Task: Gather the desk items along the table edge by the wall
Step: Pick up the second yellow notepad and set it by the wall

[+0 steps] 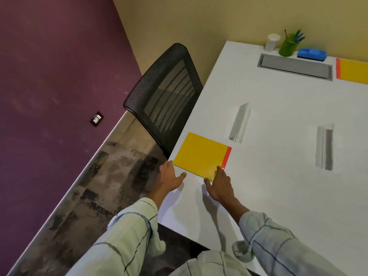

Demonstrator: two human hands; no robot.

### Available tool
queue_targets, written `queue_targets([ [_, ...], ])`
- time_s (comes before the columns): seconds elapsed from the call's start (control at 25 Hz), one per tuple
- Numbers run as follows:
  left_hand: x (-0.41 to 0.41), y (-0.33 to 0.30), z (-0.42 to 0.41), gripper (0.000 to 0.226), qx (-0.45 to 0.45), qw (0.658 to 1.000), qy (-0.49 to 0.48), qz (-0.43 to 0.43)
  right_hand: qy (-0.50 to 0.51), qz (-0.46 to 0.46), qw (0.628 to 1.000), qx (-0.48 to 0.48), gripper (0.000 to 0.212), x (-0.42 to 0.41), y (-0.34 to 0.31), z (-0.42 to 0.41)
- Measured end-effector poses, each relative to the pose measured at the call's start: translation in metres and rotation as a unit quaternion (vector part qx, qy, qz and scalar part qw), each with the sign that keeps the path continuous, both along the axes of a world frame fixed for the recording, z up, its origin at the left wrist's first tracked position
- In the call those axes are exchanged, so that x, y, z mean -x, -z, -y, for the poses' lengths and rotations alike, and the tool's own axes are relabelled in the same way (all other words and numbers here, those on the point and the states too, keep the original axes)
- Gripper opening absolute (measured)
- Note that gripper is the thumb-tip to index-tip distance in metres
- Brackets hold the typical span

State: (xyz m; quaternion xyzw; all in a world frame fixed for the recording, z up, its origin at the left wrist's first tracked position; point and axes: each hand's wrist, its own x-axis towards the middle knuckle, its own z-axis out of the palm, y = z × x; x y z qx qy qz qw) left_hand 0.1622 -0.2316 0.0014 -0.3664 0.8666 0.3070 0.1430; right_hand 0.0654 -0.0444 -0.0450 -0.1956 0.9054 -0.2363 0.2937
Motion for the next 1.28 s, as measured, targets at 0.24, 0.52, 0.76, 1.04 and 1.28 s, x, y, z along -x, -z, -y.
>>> queue_targets([
  [0.24, 0.052, 0.013, 0.018, 0.092, -0.059, 0.997, 0.030, 0.044, 0.104, 0.031, 0.992, 0.062, 0.071, 0.012, -0.001, 0.006],
  [0.52, 0.058, 0.025, 0.035, 0.091, -0.143, 0.986, -0.079, 0.014, 0.333, 0.094, 0.932, 0.109, 0.081, 0.010, -0.007, 0.016],
  [0.76, 0.035, 0.027, 0.065, 0.005, -0.215, 0.970, -0.077, 0.079, 0.447, 0.162, 0.874, 0.105, 0.034, -0.010, -0.012, 0.005],
  [1.04, 0.001, 0.004, 0.098, 0.020, -0.375, 0.923, -0.074, 0.042, 0.521, 0.157, 0.803, 0.242, 0.038, -0.077, -0.038, 0.019],
  [1.28, -0.059, -0.007, 0.139, 0.039, -0.593, 0.800, -0.076, 0.055, 0.511, 0.148, 0.777, 0.336, 0.040, -0.136, -0.063, 0.031],
])
